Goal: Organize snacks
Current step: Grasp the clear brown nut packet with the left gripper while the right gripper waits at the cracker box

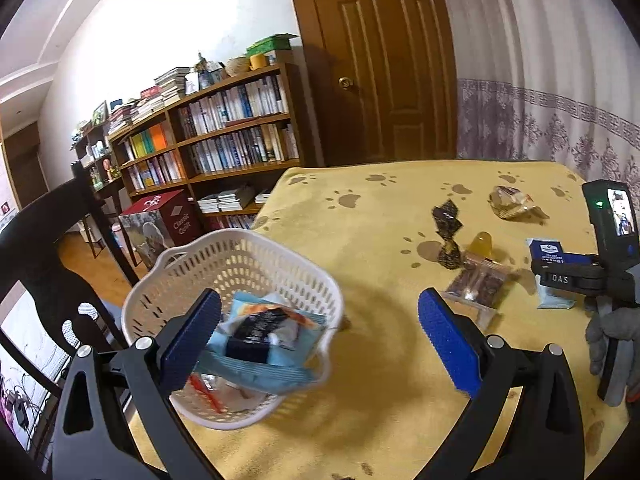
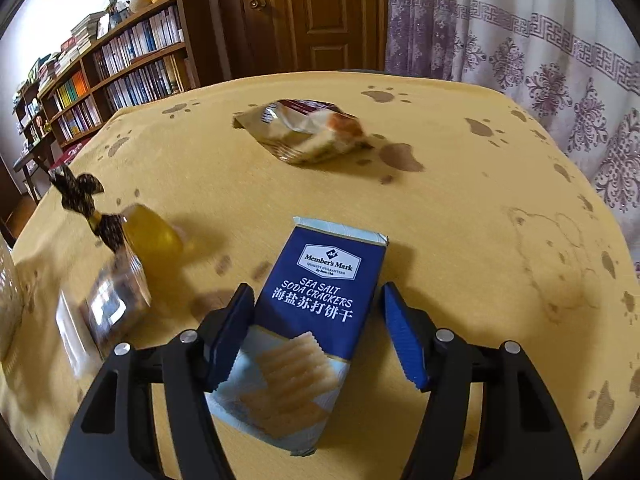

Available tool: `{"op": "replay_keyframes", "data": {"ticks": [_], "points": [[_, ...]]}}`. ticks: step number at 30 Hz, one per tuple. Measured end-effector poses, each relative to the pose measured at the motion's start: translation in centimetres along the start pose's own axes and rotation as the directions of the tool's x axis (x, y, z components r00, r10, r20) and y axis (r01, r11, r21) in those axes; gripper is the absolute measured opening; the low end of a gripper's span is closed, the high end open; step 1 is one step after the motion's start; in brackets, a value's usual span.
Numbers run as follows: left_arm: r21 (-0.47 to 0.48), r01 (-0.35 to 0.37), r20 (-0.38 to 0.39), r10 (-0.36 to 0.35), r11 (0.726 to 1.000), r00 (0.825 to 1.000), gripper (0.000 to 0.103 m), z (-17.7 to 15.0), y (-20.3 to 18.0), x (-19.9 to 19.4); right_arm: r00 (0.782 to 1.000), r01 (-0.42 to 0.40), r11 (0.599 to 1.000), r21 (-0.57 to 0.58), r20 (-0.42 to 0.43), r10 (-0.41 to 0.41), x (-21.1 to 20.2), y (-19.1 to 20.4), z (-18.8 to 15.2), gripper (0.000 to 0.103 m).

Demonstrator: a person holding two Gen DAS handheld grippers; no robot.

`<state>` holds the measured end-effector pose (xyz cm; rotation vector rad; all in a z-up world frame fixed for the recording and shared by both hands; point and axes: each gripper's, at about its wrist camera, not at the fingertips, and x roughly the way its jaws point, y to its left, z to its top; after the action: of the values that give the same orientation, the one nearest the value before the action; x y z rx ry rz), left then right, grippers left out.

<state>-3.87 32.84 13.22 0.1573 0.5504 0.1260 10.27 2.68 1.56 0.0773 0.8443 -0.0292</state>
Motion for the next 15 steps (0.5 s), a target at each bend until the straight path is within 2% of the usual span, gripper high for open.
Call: {"op": "replay_keyframes", "data": {"ticks": [7,15], "points": [[0.031,0.052,-0.012,-0.051,0.998,0.999,0.1,0.5,-2.8,0.5,1.0,-0.001,1.0,0.016,0.002,0.001,-1.3,-2.7,-1.5,0.065],[0.11,0.122,-0.018,-0.121,0.986,0.992,0.1,1.2,-7.2,2.1,0.999,-0.047,0.997,0.055,0.02,0.046,-1.5,-3.6,-1.9,0.066]]}}
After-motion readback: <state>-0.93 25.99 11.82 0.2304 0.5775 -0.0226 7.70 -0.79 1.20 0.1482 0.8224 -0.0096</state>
